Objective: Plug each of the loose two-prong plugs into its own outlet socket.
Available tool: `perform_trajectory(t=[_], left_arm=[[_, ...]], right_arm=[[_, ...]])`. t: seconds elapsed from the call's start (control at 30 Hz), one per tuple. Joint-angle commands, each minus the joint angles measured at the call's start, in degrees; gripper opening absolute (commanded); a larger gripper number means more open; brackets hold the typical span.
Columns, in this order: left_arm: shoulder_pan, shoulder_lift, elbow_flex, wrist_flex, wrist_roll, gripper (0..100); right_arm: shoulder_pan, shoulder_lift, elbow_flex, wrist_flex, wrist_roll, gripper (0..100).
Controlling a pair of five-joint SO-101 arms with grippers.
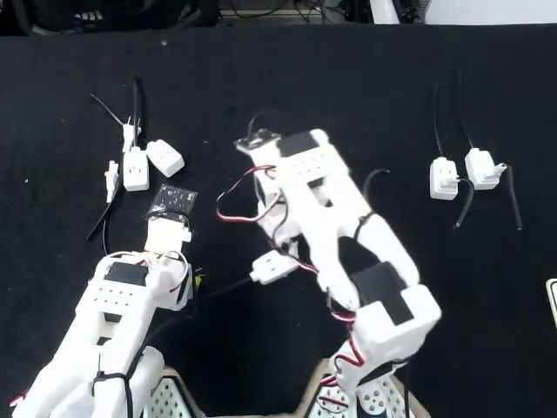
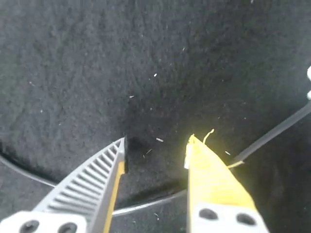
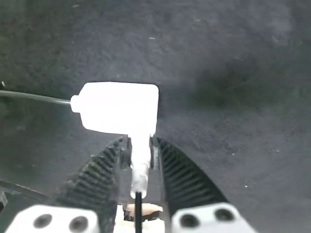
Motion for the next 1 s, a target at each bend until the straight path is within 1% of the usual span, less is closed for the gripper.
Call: perform_trajectory(t=[0.0, 0.4, 0.63, 0.7, 0.77, 0.83, 0.9, 0.97], left_arm=[[-0.04, -1.14, 0.04, -0.97, -0.18, 20], [-0.04, -1.23, 0.04, -0.97, -0.18, 20], [-0.04, -1.23, 0.04, -0.97, -0.18, 20], [-0.04, -1.23, 0.04, -0.97, -0.18, 20], [-0.04, -1.23, 0.04, -0.97, 0.0, 20], [-0.04, -1.23, 0.04, -0.97, 0.0, 20], [-0.04, -1.23, 0.04, -0.97, 0.0, 20], [-0.04, -1.23, 0.04, -0.97, 0.0, 20]], right_arm=[[-1.93, 2.24, -1.71, -0.09, 0.53, 1.1], [-1.85, 12.18, -7.69, -0.53, 2.55, 1.1], [-2.11, 8.13, -6.11, -0.09, 2.2, 1.8], [-2.9, 4.88, -4.62, -0.09, 2.37, 6.4], [-4.4, 0.92, -3.3, -0.09, 2.64, 15.2], [-6.15, -3.3, -2.59, -0.35, 5.1, 22.4], [-7.82, -7.25, -2.42, -0.53, 8.62, 24.7], [-8.79, -10.68, -2.77, -0.53, 13.01, 24.7]])
